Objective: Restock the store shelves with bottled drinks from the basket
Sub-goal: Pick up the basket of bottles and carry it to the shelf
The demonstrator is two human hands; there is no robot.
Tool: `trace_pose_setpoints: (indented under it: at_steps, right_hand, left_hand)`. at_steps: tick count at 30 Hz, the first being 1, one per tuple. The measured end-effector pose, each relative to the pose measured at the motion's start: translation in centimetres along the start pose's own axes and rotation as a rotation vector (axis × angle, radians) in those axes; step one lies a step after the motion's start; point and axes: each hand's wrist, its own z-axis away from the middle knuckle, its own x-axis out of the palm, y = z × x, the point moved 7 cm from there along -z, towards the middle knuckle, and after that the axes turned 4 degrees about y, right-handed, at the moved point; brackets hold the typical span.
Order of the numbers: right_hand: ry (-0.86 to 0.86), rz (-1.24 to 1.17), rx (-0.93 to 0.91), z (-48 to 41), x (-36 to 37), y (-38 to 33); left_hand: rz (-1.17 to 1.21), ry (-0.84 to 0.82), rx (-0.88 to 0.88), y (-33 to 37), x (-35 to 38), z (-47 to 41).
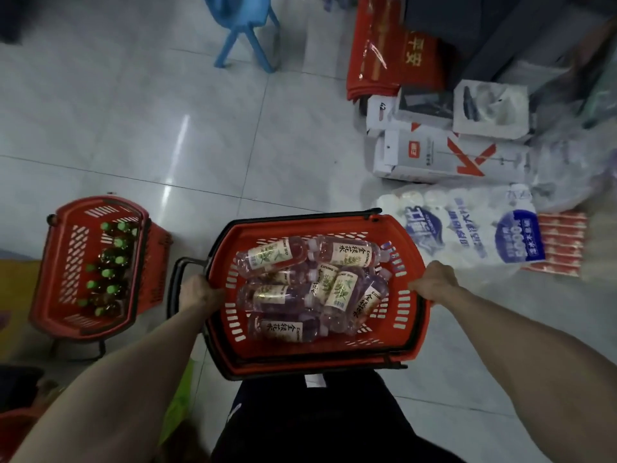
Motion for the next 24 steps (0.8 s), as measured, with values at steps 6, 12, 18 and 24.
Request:
trace_pose_setpoints:
  at_steps: [6,12,18,24]
  right_hand:
    - [-0.017,-0.019,-0.037,-4.0,-3.2,-10.8]
    - [-0.048,-0.011,-0.057,-9.8,-6.2,-20.2]
    - [-0.070,-0.056,-0.081,-15.1,-10.5,-29.2]
    - [-0.091,-0.031,-0.098,-19.8,-15.1,-38.7]
  left_hand:
    - [0.024,-0.022,0.006,5.2,-6.6,-8.0]
    - [-0.016,0.009,-0.015,10.5,-11.4,-16.2]
    - [-0.061,0.004,-0.051,17.5,-16.4,-21.0]
    - [-0.072,-0.003,-0.050,23.6,-21.3,-28.0]
